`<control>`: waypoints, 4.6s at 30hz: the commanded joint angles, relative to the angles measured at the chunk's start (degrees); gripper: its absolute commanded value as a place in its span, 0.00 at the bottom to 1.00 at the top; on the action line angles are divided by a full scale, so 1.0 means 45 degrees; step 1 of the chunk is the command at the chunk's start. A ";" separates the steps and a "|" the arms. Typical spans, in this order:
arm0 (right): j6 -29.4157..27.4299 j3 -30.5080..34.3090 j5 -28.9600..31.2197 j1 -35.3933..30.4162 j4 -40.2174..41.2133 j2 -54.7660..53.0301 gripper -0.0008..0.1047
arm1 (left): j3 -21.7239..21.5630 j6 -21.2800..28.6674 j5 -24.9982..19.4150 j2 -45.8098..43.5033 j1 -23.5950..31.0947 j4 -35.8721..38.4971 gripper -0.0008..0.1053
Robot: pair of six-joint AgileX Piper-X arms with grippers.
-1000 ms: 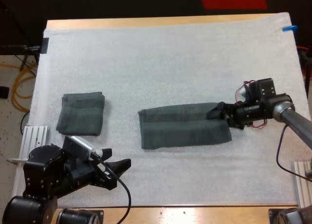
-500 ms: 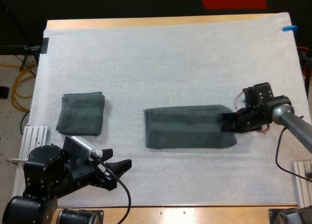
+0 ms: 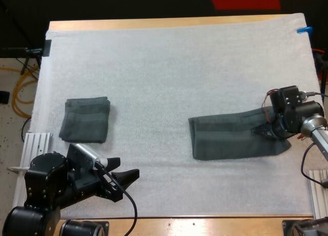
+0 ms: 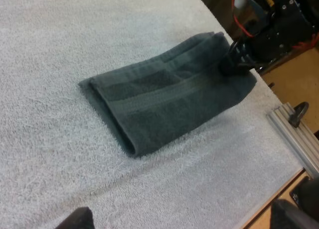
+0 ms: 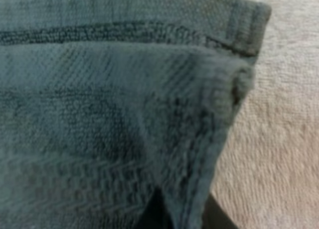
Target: Pick towel from pile fold and stack
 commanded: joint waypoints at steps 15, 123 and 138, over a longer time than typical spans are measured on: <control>0.3054 -0.1640 -0.4113 0.2642 0.0270 0.0738 0.01 | -0.0071 -0.0050 0.0094 -0.0071 -0.0005 -0.0033 0.64; 0.4828 0.0039 -0.5771 0.6533 -0.3666 -0.6097 0.86 | -0.0045 0.0144 0.0284 0.1005 -0.0083 -0.1026 0.64; 0.3457 -0.0007 -0.1989 0.6533 -0.0451 -0.9343 0.86 | -0.0045 -0.1135 -0.2308 0.6765 -0.3351 -0.4773 0.71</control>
